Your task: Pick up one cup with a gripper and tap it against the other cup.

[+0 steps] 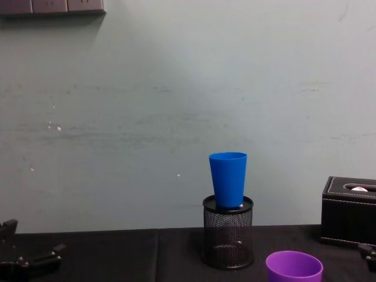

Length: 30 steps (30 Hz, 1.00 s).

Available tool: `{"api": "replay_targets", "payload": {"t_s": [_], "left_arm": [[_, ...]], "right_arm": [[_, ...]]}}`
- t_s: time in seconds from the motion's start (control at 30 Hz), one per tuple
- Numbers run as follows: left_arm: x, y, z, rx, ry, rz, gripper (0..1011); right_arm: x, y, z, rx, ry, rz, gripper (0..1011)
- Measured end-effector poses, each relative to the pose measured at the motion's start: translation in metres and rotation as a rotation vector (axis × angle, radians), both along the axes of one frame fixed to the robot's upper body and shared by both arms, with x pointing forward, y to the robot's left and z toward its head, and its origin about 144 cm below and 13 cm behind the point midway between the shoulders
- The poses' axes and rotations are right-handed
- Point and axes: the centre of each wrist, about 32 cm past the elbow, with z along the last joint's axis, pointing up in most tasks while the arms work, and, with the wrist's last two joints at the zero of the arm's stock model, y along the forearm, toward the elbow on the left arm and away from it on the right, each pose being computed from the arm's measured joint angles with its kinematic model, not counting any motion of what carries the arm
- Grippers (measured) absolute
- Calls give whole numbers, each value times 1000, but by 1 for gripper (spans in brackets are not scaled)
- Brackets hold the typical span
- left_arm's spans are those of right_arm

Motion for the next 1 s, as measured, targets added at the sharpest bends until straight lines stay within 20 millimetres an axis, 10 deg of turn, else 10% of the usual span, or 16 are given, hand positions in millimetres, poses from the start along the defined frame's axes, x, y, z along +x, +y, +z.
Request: {"api": "replay_targets", "payload": {"t_s": [1.0], "left_arm": [[0, 0, 0, 0, 0, 0, 1011]], "right_arm": [[-17, -9, 7, 136, 26, 67, 1003]]}}
